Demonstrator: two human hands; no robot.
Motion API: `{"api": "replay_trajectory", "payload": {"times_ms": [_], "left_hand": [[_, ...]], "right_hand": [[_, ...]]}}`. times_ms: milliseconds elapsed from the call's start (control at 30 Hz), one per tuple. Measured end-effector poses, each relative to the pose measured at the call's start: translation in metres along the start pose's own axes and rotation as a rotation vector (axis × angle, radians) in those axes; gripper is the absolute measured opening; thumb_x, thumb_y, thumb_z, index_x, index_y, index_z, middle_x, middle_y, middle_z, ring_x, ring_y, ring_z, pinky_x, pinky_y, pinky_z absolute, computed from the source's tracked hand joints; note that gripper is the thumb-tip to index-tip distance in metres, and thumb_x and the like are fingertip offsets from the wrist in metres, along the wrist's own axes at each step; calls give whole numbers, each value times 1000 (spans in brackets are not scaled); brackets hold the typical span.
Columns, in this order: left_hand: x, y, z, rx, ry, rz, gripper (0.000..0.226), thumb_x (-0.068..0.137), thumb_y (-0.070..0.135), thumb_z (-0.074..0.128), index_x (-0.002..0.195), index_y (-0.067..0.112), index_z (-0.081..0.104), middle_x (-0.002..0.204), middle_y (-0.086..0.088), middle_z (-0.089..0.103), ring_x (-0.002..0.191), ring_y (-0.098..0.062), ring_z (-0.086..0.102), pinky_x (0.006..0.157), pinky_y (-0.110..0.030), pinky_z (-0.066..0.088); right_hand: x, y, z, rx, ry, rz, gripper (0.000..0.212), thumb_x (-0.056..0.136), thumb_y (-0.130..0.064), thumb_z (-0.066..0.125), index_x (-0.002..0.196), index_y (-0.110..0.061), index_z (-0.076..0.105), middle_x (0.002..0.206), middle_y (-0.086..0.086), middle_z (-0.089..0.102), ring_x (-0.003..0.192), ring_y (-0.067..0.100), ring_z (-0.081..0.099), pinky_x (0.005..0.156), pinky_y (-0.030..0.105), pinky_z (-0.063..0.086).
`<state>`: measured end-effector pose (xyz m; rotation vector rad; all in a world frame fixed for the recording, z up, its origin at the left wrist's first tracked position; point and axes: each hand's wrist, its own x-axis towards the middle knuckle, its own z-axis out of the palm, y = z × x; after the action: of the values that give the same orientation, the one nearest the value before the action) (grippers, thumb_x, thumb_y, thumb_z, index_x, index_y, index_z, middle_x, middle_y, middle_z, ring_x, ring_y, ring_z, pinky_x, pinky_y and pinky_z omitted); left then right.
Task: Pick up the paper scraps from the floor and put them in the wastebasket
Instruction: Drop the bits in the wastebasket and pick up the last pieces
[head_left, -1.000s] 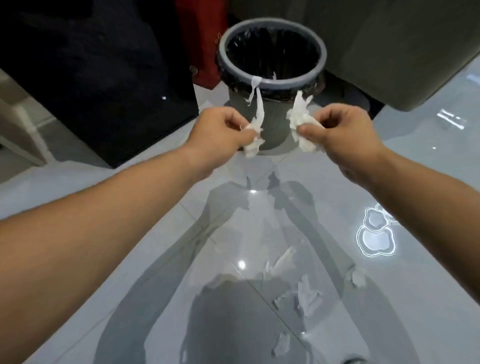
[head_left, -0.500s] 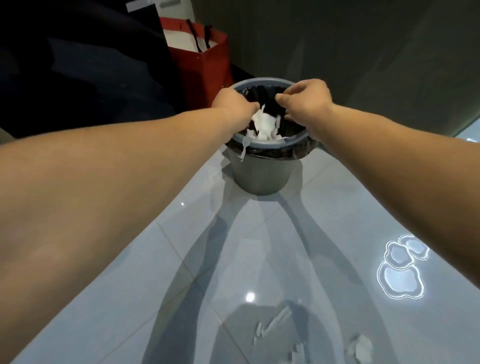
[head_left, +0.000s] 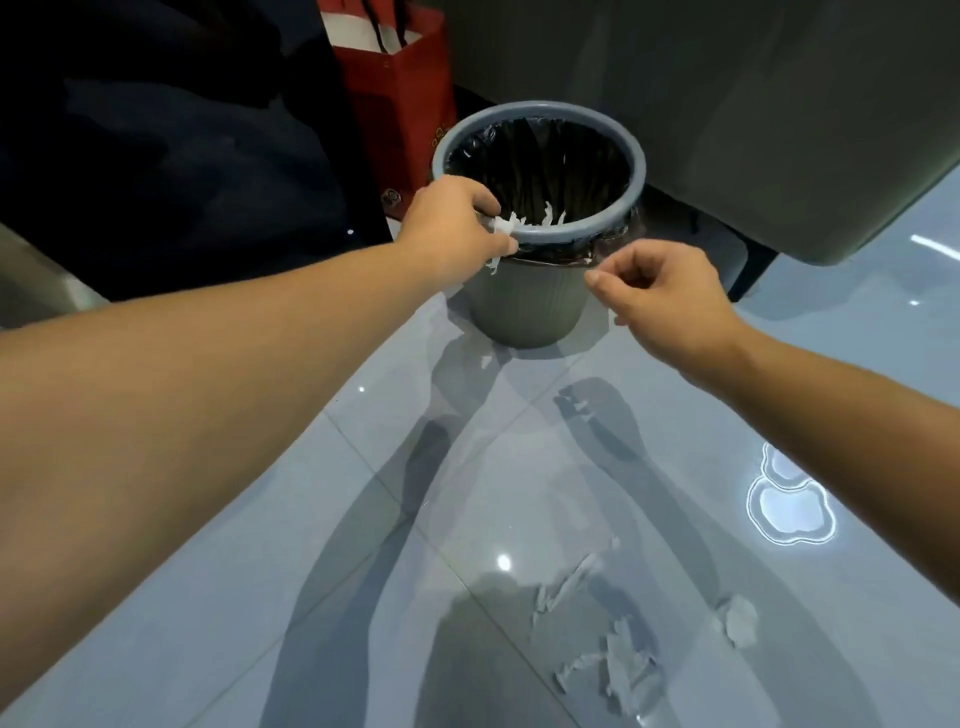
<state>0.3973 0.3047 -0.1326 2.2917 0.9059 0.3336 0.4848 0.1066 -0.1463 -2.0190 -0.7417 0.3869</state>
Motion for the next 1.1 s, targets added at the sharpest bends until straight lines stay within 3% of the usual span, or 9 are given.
{"api": "replay_trajectory", "payload": {"times_ms": [200, 300, 433, 500, 667, 733, 833, 967, 1100], "left_hand": [[9, 14, -7, 36, -71, 38, 17, 86, 33, 74, 97, 22, 80, 88, 9, 70, 92, -12, 64, 85, -30, 56], [16, 21, -7, -102, -33, -21, 15, 88, 30, 72, 95, 19, 78, 91, -1, 74, 83, -16, 69, 77, -33, 62], [23, 27, -2, -264, 0, -144, 56, 84, 18, 77, 136, 10, 55, 115, -8, 69, 98, -22, 71, 75, -32, 63], [14, 27, -3, -249, 5, -75, 70, 85, 14, 76, 146, 11, 42, 113, -6, 70, 98, -18, 70, 78, -32, 62], [-40, 8, 2, -338, 121, 37, 19, 87, 18, 69, 103, 18, 60, 87, -12, 70, 82, -25, 71, 78, -43, 61], [-76, -14, 24, -277, -40, -17, 12, 84, 26, 70, 91, 20, 62, 81, -13, 69, 76, -28, 70, 75, -45, 61], [-145, -48, 69, -54, -451, -109, 26, 83, 34, 74, 104, 22, 65, 96, -7, 69, 74, -19, 63, 67, -30, 54], [-221, -66, 121, 136, -812, -107, 80, 72, 51, 80, 141, 31, 45, 136, -6, 45, 115, -22, 56, 101, -37, 48], [-271, -60, 159, 288, -958, -27, 116, 59, 57, 85, 150, 34, 18, 133, -2, 29, 126, -22, 39, 102, -42, 48]], "right_hand": [[-16, 1, -3, 52, 12, -7, 15, 90, -29, 68, 83, -16, 71, 81, 8, 71, 74, 20, 65, 77, 46, 61], [-18, -2, -3, 59, -3, -13, 15, 91, -28, 67, 85, -15, 71, 83, 9, 71, 77, 23, 67, 76, 45, 61], [-15, -7, -4, 86, 15, -6, 17, 90, -28, 67, 86, -12, 71, 85, 12, 72, 73, 17, 64, 76, 45, 60], [-16, -6, -5, 90, -3, 1, 17, 91, -28, 66, 87, -13, 71, 85, 11, 72, 78, 25, 67, 77, 43, 61], [-33, 17, -8, 30, -86, 49, 16, 90, -27, 67, 87, -11, 70, 84, 15, 72, 82, 32, 69, 74, 44, 60], [-50, 42, -11, -81, -222, 97, 13, 88, -27, 69, 86, -15, 71, 77, 7, 70, 72, 25, 67, 74, 42, 60], [-96, 94, -22, -341, -467, 185, 18, 85, -35, 71, 96, -22, 70, 88, -3, 70, 74, 14, 65, 77, 31, 52], [-171, 160, -44, -506, -578, 353, 54, 73, -49, 79, 121, -31, 64, 119, 1, 57, 105, 18, 60, 93, 30, 46], [-227, 204, -44, -543, -574, 411, 86, 59, -67, 77, 135, -34, 54, 130, 10, 45, 125, 29, 45, 109, 43, 39]]}}
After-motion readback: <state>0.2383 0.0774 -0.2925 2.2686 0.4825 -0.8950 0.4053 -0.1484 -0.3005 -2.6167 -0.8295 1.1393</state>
